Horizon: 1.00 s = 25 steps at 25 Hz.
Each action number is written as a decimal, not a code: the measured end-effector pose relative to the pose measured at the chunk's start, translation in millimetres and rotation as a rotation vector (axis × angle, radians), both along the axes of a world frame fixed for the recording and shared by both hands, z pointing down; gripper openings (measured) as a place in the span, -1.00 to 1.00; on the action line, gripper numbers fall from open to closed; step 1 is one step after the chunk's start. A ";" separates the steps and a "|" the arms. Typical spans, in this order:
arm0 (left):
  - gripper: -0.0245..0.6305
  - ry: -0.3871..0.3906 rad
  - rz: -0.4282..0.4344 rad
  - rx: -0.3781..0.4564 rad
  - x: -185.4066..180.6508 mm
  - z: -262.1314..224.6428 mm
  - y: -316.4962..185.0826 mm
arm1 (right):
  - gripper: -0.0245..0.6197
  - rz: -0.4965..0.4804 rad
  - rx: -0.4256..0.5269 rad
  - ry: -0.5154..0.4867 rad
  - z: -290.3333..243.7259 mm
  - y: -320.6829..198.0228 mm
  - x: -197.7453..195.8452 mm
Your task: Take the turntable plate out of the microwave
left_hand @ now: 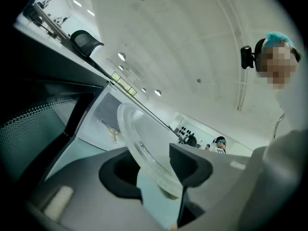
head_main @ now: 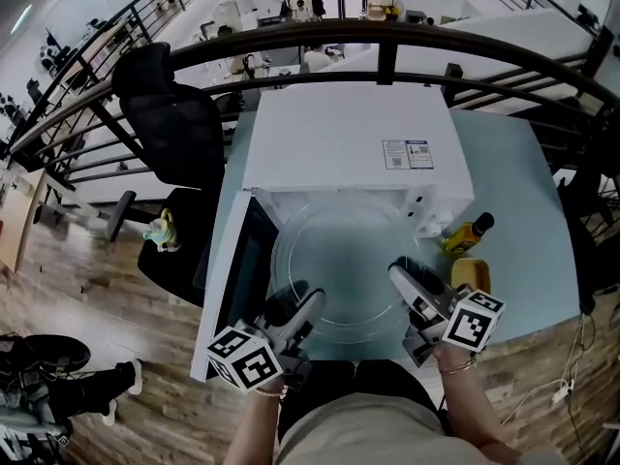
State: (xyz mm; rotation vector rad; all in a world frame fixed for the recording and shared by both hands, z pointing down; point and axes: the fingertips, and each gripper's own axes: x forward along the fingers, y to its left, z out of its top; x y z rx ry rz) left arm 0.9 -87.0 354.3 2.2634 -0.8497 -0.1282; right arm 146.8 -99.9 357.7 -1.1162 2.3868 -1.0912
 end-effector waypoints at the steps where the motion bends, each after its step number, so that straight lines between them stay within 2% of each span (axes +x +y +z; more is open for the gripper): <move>1: -0.35 0.002 -0.001 0.003 -1.3 -2.6 -0.6 | -0.41 0.001 0.007 0.000 -2.8 -0.4 -1.3; 25: -0.36 0.077 0.015 0.120 -13.5 -41.1 -33.1 | -0.40 0.032 0.133 0.046 -50.3 -26.3 -12.0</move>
